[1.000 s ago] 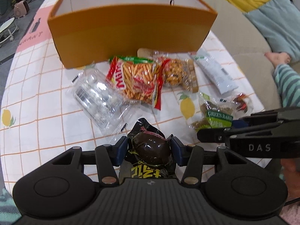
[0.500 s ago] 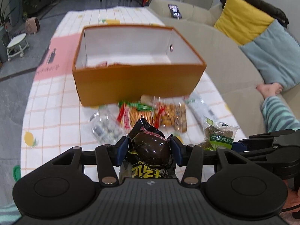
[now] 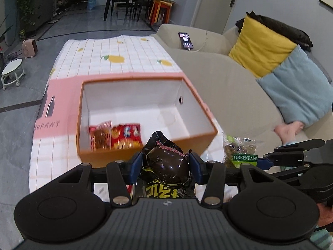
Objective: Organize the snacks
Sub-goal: 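Lift both snacks and carry them over the orange box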
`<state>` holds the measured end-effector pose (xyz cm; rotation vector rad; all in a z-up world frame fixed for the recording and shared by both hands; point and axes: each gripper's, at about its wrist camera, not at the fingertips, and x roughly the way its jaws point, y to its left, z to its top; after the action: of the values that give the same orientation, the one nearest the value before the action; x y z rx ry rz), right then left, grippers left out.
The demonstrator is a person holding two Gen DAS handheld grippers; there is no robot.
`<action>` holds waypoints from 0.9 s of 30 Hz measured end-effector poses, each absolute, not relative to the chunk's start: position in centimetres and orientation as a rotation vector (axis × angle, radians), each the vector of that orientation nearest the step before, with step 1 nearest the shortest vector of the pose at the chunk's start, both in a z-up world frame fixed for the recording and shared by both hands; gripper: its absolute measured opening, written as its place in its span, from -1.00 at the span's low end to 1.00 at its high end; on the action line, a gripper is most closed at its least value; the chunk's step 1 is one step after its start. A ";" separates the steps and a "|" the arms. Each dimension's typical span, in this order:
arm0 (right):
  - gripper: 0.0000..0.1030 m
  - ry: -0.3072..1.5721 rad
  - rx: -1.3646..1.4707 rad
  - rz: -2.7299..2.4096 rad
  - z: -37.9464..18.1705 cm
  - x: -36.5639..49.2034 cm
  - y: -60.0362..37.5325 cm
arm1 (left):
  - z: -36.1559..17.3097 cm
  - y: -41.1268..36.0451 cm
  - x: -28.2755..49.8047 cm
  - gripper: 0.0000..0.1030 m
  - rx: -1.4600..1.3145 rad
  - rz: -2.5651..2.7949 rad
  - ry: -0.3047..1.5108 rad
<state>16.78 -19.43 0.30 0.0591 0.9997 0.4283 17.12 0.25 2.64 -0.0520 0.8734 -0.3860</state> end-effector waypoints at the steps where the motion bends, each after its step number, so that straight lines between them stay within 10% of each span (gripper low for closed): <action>1: -0.37 0.999 0.058 0.434 0.7 17.6 -19.5 | 2.9 0.1 17.8 0.08 -0.051 -0.387 0.872; 27: -0.36 1.401 -0.215 0.584 -10.0 38.5 -16.6 | -9.1 -2.6 34.1 0.07 -0.089 -0.376 1.251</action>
<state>38.49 -16.62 -10.01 -0.2146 1.4011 0.5840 34.07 -2.55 -9.12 -0.0893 1.2513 -0.3762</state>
